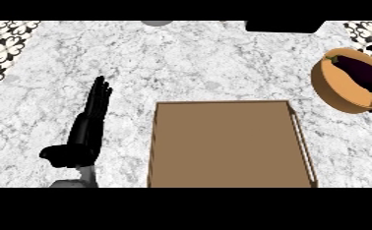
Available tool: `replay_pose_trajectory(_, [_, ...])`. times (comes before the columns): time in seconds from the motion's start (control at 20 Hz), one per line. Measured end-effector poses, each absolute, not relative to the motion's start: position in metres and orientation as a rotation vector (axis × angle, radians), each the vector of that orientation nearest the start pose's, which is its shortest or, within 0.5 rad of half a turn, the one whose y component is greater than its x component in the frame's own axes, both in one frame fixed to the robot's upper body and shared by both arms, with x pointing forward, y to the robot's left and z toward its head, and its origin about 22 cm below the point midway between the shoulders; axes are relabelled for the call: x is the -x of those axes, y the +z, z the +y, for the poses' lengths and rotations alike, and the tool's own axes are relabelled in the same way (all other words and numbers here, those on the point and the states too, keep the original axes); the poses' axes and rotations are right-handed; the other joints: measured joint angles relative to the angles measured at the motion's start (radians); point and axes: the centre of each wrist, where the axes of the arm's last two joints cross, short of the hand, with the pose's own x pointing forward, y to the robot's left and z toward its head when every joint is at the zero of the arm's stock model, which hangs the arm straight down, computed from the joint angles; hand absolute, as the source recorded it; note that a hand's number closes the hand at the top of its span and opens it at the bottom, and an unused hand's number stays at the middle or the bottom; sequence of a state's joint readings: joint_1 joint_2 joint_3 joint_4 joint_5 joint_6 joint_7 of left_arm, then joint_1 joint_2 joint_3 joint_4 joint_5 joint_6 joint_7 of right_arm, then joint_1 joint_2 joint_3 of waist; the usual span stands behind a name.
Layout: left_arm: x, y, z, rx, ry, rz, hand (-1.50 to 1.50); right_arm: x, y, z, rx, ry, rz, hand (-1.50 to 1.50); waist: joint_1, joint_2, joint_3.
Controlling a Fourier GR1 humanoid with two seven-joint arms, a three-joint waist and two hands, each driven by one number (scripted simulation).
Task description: Pick the eggplant from the tray and place it in the pot
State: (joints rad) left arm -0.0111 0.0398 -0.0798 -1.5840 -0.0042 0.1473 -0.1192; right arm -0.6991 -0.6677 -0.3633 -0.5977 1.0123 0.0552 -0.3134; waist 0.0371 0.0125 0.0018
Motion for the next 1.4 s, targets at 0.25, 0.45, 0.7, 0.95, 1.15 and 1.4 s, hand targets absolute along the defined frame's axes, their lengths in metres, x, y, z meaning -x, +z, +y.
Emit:
replay_pose_trajectory(0.25, [-0.245,0.005,0.215,-0.077,0.008,-1.715,0.00,-0.363,0.100,-0.468,0.944,0.900,-1.203,-1.50,0.002,0.003,0.001])
replay_pose_trajectory(0.45, [-0.249,0.008,0.216,-0.079,0.017,-1.714,0.00,-0.365,0.094,-0.468,0.816,0.724,-1.390,-1.50,-0.004,0.001,0.003])
replay_pose_trajectory(0.7, [-0.247,0.005,0.221,-0.087,0.015,-1.714,0.00,-0.364,0.105,-0.478,0.661,0.415,-1.594,-1.50,-0.007,0.000,0.002])
replay_pose_trajectory(0.95, [-0.246,0.008,0.215,-0.082,0.012,-1.718,0.00,-0.349,0.113,-0.503,0.581,0.202,-1.642,-1.50,-0.003,0.002,0.002])
replay_pose_trajectory(1.15, [-0.248,0.003,0.213,-0.075,0.012,-1.723,0.00,-0.334,0.116,-0.522,0.576,0.105,-1.666,-1.50,0.003,0.008,0.003])
replay_pose_trajectory(1.4, [-0.249,0.011,0.212,-0.065,0.008,-1.731,0.00,-0.310,0.122,-0.546,0.576,0.025,-1.710,-1.50,0.014,0.013,0.006])
